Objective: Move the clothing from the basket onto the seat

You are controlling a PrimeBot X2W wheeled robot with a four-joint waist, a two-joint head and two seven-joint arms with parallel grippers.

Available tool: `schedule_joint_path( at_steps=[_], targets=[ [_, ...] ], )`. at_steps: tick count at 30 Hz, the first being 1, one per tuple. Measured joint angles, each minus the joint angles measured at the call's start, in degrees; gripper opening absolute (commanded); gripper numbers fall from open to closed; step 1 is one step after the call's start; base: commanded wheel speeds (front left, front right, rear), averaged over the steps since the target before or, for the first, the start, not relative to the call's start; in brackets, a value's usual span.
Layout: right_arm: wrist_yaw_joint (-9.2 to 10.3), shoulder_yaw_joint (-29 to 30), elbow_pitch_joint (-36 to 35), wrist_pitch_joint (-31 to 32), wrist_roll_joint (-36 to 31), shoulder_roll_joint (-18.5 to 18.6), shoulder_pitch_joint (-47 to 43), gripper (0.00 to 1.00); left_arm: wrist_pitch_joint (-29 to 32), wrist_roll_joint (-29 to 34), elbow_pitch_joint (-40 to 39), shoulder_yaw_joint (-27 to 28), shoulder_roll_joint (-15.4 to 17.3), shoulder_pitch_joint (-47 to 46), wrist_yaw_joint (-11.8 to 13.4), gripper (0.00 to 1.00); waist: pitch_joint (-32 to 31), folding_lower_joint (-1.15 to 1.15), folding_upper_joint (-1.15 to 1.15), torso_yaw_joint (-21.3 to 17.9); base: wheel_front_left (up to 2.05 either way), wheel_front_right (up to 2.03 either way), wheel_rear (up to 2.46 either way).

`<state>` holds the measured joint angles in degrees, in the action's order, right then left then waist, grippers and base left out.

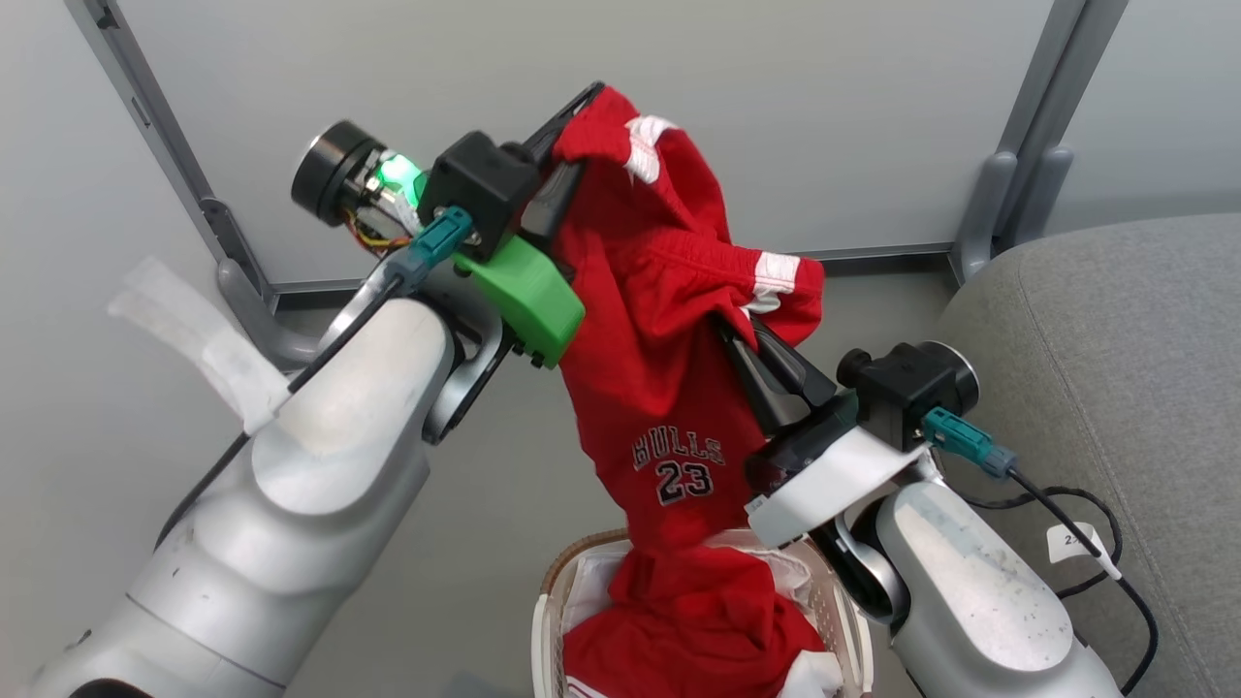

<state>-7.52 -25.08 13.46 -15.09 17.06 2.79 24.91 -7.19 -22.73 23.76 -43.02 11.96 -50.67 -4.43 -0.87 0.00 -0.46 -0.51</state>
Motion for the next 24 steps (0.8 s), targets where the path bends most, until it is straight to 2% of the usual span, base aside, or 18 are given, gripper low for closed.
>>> schedule_joint_path(
  at_steps=[1,13,24],
  targets=[
    [0.0,0.2,0.0,0.0,0.0,0.0,0.0,0.0,-0.7,-0.4,0.3,0.2,0.1,0.9,0.1,1.0,0.1,0.0,0.0,0.0,0.0,0.0,0.0],
    [0.0,3.9,0.1,0.0,-1.6,0.0,0.8,0.0,-6.5,-6.7,5.4,3.1,0.5,13.1,0.4,1.0,1.0,0.0,0.0,0.5,0.0,0.0,0.0],
    [0.0,8.4,3.0,0.0,-7.1,0.0,1.3,0.0,-7.6,-12.6,7.7,4.0,-1.9,23.2,-1.7,1.0,1.7,0.0,0.0,1.0,0.0,0.0,0.0]
  ],
)
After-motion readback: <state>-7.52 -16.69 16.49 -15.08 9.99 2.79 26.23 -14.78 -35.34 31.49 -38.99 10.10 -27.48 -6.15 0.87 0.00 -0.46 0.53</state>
